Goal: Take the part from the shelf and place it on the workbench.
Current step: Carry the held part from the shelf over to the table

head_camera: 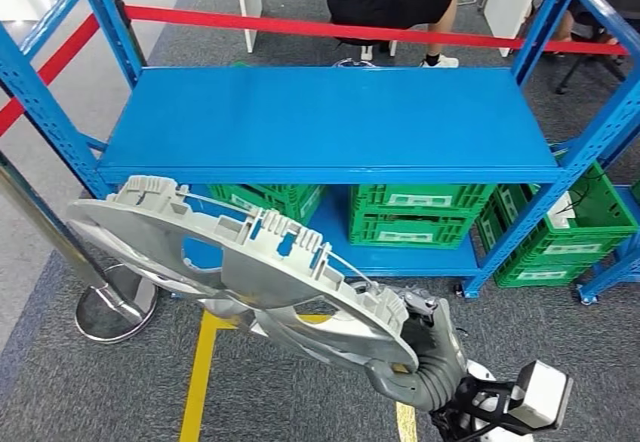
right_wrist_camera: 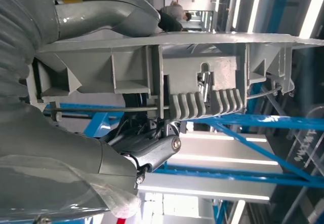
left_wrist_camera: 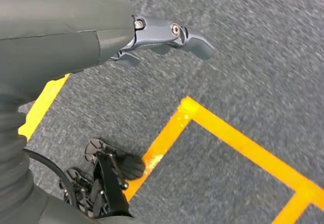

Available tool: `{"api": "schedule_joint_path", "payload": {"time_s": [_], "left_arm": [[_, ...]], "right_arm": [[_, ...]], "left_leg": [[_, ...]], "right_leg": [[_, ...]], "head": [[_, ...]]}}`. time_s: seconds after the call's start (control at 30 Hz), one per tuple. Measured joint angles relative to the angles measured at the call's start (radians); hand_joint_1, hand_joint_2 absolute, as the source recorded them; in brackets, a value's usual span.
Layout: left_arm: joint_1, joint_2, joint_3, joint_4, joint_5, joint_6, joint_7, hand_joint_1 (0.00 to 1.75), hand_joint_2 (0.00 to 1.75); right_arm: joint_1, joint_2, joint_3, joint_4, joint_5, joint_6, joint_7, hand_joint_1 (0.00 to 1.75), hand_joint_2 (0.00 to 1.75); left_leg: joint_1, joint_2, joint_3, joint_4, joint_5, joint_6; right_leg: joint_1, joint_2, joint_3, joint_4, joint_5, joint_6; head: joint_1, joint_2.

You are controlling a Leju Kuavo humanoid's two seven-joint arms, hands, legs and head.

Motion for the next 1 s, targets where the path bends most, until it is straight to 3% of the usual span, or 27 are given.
{"api": "schedule_joint_path", "payload": {"time_s": [0.03,0.1,0.17,0.2,0.23,0.27,0.3,0.37,0.43,0.47,0.5,0.57,0.63,0.7,0.73,0.77,0.83,0.9,0.97,1.0], "left_arm": [[0.001,0.000,0.000,0.000,0.000,0.000,0.000,0.00,1.75],[0.001,-0.001,0.000,-0.002,0.000,0.001,0.000,0.00,1.75],[0.000,-0.001,-0.001,-0.003,0.000,0.000,0.000,0.00,1.75],[-0.001,-0.002,-0.001,-0.003,0.000,0.000,0.000,0.00,1.75],[0.000,-0.002,-0.001,-0.003,0.000,0.000,0.000,0.00,1.75],[0.000,-0.002,-0.001,-0.003,0.000,0.000,0.000,0.00,1.75],[0.000,-0.002,-0.001,-0.003,0.000,0.000,0.000,0.00,1.75],[-0.001,-0.003,-0.001,-0.003,0.000,0.000,0.000,0.00,1.75],[-0.002,-0.004,-0.002,-0.003,0.000,0.000,0.000,0.00,1.75],[-0.001,-0.004,-0.002,-0.003,0.000,0.000,0.000,0.00,1.75],[0.000,-0.004,-0.001,-0.003,0.000,0.000,0.000,0.00,1.75],[0.003,-0.003,-0.001,-0.003,0.000,0.000,0.000,0.00,1.75],[0.003,-0.003,-0.001,-0.004,0.000,0.001,0.000,0.00,1.75],[0.001,-0.002,-0.002,-0.004,0.000,0.001,0.000,0.00,1.75],[0.001,-0.002,-0.002,-0.004,0.000,0.001,0.000,0.00,1.75],[0.002,-0.002,-0.002,-0.004,0.000,0.001,0.000,0.00,1.75],[0.004,-0.002,-0.002,-0.004,0.000,0.001,0.000,0.00,1.75],[0.003,-0.002,-0.003,-0.004,0.000,0.000,0.000,0.00,1.75],[0.002,-0.002,-0.003,-0.004,0.000,0.000,0.000,0.00,1.75],[0.004,-0.002,-0.004,-0.004,0.000,0.000,0.000,0.00,1.75]], "right_arm": [[-0.001,0.000,0.000,0.000,0.000,0.000,0.000,1.75,1.75],[-0.001,0.000,0.000,-0.001,0.000,0.000,0.000,1.75,1.75],[0.000,0.000,0.000,-0.001,0.000,0.000,0.000,1.75,1.75],[0.001,0.000,0.000,-0.001,0.000,0.000,0.000,1.75,1.75],[0.002,0.000,0.000,-0.001,0.000,0.000,0.000,1.75,1.75],[0.002,0.000,0.000,-0.001,0.000,0.000,0.000,1.75,1.75],[0.003,0.000,0.000,-0.001,0.000,0.000,0.000,1.75,1.75],[0.002,0.000,0.000,-0.001,0.000,0.000,0.000,1.75,1.75],[0.001,0.000,0.000,-0.002,0.000,0.000,0.000,1.75,1.75],[0.002,0.000,0.000,-0.002,0.000,0.000,0.000,1.75,1.75],[0.002,0.000,0.000,-0.002,0.000,0.000,0.000,1.75,1.75],[0.001,0.000,0.000,-0.002,0.000,0.000,0.000,1.75,1.75],[0.001,0.000,-0.001,-0.003,0.000,0.000,-0.001,1.75,1.75],[0.003,0.000,-0.001,-0.003,0.000,0.000,0.000,1.75,1.75],[0.003,0.000,-0.001,-0.002,0.000,0.000,0.000,1.75,1.75],[0.003,0.000,-0.001,-0.002,0.000,0.000,0.000,1.75,1.75],[0.002,0.000,-0.001,-0.002,0.000,0.000,0.000,1.75,1.75],[0.002,0.000,-0.001,-0.002,0.000,0.000,0.000,1.75,1.75],[0.001,0.000,-0.001,-0.002,0.000,0.000,0.000,1.75,1.75],[0.000,0.000,-0.001,-0.002,0.000,0.000,0.000,1.75,1.75]], "left_leg": [[0.002,-0.009,-0.003,-0.004,0.003,0.007],[0.007,-0.028,-0.008,-0.013,0.012,0.019],[0.007,-0.047,-0.017,-0.013,0.016,0.025],[0.006,-0.057,-0.020,-0.013,0.018,0.027],[0.006,-0.068,-0.022,-0.012,0.020,0.027],[0.005,-0.080,-0.023,-0.012,0.021,0.026],[0.005,-0.093,-0.023,-0.010,0.023,0.024],[0.004,-0.117,-0.026,-0.006,0.025,0.019],[0.003,-0.138,-0.039,0.001,0.031,0.010],[0.003,-0.149,-0.047,0.003,0.035,0.003],[0.004,-0.160,-0.053,0.004,0.040,-0.004],[0.004,-0.143,-0.067,0.023,0.029,-0.016],[0.003,-0.093,-0.105,0.109,-0.027,-0.026],[0.007,-0.068,-0.157,0.239,-0.089,-0.035],[0.010,-0.064,-0.171,0.279,-0.101,-0.037],[0.011,-0.062,-0.167,0.283,-0.094,-0.039],[0.012,-0.046,-0.105,0.179,-0.036,-0.036],[0.006,-0.005,-0.036,0.050,0.006,-0.026],[-0.002,0.013,-0.018,0.004,0.008,-0.014],[-0.002,0.004,-0.023,0.001,0.010,-0.007]], "right_leg": [[-0.002,0.009,-0.005,0.005,-0.007,0.005],[-0.007,0.056,-0.039,0.067,-0.050,0.014],[-0.011,0.098,-0.109,0.204,-0.110,0.019],[-0.012,0.104,-0.142,0.267,-0.127,0.021],[-0.012,0.107,-0.162,0.300,-0.126,0.022],[-0.012,0.109,-0.163,0.293,-0.105,0.021],[-0.012,0.114,-0.144,0.246,-0.066,0.019],[-0.015,0.155,-0.088,0.111,0.006,0.014],[-0.018,0.192,-0.056,0.034,0.023,0.009],[-0.017,0.194,-0.053,0.028,0.019,0.006],[-0.018,0.184,-0.051,0.025,0.020,0.001],[-0.021,0.157,-0.051,0.022,0.028,-0.012],[-0.024,0.126,-0.052,0.019,0.032,-0.022],[-0.022,0.095,-0.054,0.019,0.032,-0.024],[-0.022,0.080,-0.055,0.019,0.032,-0.024],[-0.022,0.066,-0.055,0.020,0.031,-0.024],[-0.022,0.041,-0.052,0.020,0.030,-0.022],[-0.017,0.020,-0.049,0.021,0.025,-0.013],[-0.011,0.000,-0.049,0.023,0.021,-0.003],[-0.010,-0.009,-0.047,0.022,0.021,0.003]], "head": [[0.000,0.000],[0.003,0.000],[0.005,0.000],[0.005,0.000],[0.005,0.000],[0.005,0.000],[0.005,0.000],[0.005,0.000],[0.004,0.000],[0.004,0.000],[0.004,0.000],[0.001,0.000],[-0.004,0.000],[-0.007,0.000],[-0.007,0.000],[-0.007,0.000],[-0.007,0.000],[-0.007,0.000],[-0.005,0.000],[-0.004,0.000]]}}
